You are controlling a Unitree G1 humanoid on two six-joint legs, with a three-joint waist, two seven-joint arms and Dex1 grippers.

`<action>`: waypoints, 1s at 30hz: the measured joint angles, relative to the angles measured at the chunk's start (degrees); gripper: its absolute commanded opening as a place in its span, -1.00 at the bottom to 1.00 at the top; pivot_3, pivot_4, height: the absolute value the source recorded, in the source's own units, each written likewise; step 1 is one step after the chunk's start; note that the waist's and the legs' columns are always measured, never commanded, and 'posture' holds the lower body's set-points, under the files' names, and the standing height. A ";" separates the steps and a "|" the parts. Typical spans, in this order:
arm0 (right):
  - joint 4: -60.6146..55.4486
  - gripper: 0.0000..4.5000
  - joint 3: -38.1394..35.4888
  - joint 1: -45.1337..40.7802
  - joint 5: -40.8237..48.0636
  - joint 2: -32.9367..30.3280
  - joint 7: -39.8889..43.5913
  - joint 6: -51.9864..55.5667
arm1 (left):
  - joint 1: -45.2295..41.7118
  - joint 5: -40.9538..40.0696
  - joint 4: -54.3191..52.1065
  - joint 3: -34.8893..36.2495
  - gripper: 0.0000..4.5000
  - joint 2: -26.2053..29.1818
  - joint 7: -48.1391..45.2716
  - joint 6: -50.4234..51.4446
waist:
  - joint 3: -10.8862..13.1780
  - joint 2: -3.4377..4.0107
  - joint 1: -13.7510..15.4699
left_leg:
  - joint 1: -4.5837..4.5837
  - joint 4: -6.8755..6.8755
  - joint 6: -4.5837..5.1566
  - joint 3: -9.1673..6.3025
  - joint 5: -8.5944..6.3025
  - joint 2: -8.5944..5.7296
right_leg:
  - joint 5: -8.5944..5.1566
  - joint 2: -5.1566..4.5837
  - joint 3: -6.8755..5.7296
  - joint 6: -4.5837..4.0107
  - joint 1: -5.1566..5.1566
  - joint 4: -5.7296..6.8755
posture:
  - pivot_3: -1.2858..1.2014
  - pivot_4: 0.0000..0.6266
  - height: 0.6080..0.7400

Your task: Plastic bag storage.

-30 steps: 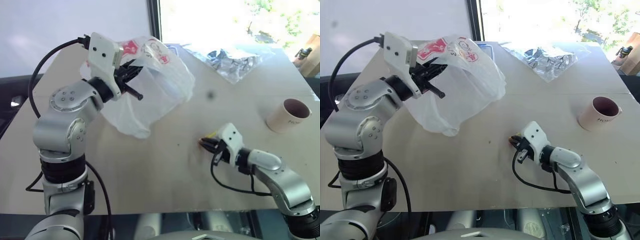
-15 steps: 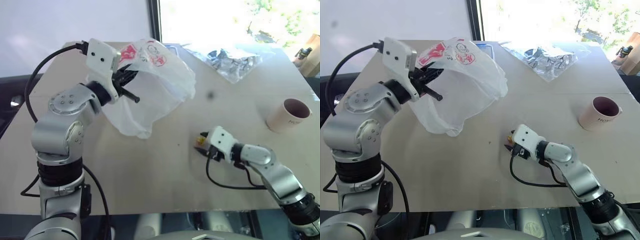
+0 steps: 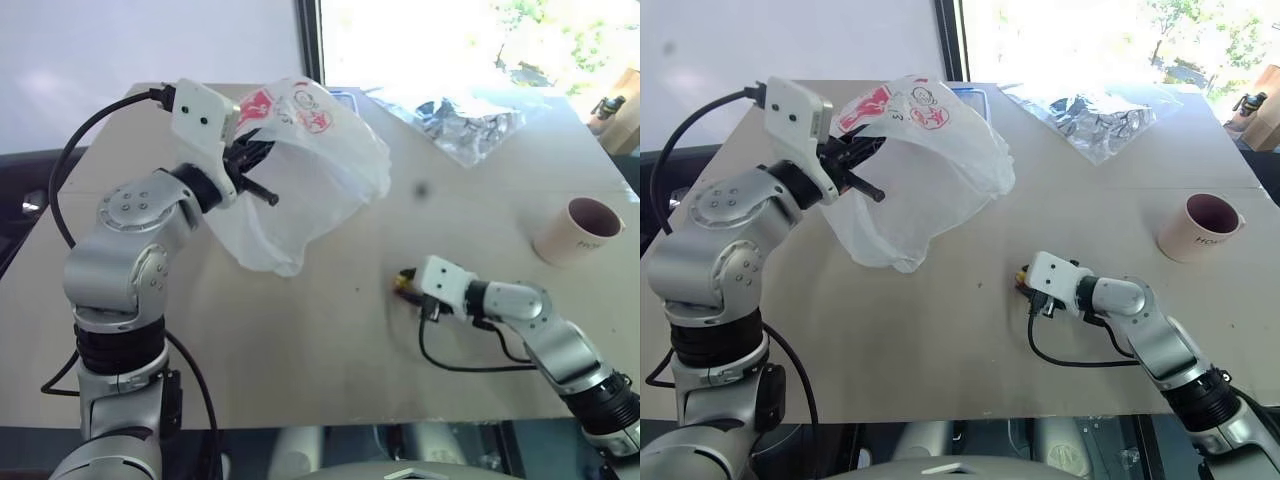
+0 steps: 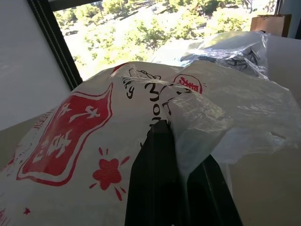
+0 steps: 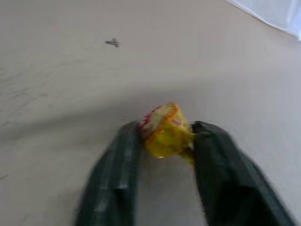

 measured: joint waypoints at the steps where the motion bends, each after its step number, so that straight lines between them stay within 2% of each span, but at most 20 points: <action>1: 0.23 -0.71 0.03 -0.33 -0.39 0.00 0.06 -0.02 | 0.01 -0.01 0.00 0.00 -1.00 -0.09 0.03 -0.11 | 0.00 0.00 0.01 | 0.00 0.00 -0.02 0.00 0.01 0.00 | 0.00 0.00 0.00 0.00 0.00 0.00 | 0.03 -0.52 1.00; 9: -0.75 -0.71 -0.78 -1.54 -0.30 1.70 0.41 2.18 | 0.02 -0.47 0.08 -0.04 -1.00 -0.52 0.43 -1.02 | 0.01 -0.01 -0.01 | -0.01 0.00 -0.03 -0.01 0.01 0.01 | 0.00 0.01 0.00 0.00 0.00 0.01 | 0.03 -0.52 1.00; 14: -4.06 -0.71 -3.18 -7.72 6.73 10.90 -0.71 10.11 | -0.86 -3.92 0.27 0.29 -1.00 -2.09 -0.24 0.43 | 0.02 -0.01 -0.32 | -0.01 0.00 -0.13 -0.02 0.07 0.07 | 0.00 0.09 -0.01 0.00 -0.02 0.03 | 0.03 -0.52 1.00; 17: -3.11 -0.71 -2.59 -14.32 8.65 17.02 -2.37 13.77 | -2.01 -12.92 -0.78 1.49 -1.00 -3.06 -2.38 7.79 | 0.03 -0.01 -0.20 | -0.02 -0.01 -0.13 -0.05 0.07 0.05 | 0.00 0.04 -0.04 0.00 -0.02 0.02 | 0.03 -0.52 1.00; 20: -1.95 -0.71 -2.95 -16.57 9.39 17.53 -3.27 15.89 | -3.50 -24.92 -1.97 4.91 -1.00 -4.57 -3.05 17.45 | 0.08 -0.09 0.20 | -0.09 0.02 -0.13 -0.08 0.07 -0.02 | 0.00 -0.09 -0.11 0.00 -0.02 -0.04 | 0.03 -0.52 1.00; 25: -5.28 -0.71 -9.70 -16.73 12.26 12.51 -4.04 22.11 | -10.85 -40.74 1.76 11.26 -1.00 -6.47 1.05 27.85 | 0.11 -0.13 0.12 | -0.09 0.06 -0.11 -0.14 0.07 -0.06 | 0.00 -0.10 -0.16 0.00 -0.01 0.02 | 0.03 -0.52 1.00; 30: -10.05 -0.71 -11.87 -17.06 13.62 8.12 -4.92 26.58 | -14.69 -49.34 9.98 14.47 -1.00 -7.92 8.77 31.13 | 0.13 -0.10 -0.44 | -0.01 -0.03 -0.02 -0.09 0.02 0.05 | 0.00 0.04 -0.06 0.00 -0.06 0.06 | 0.03 -0.52 1.00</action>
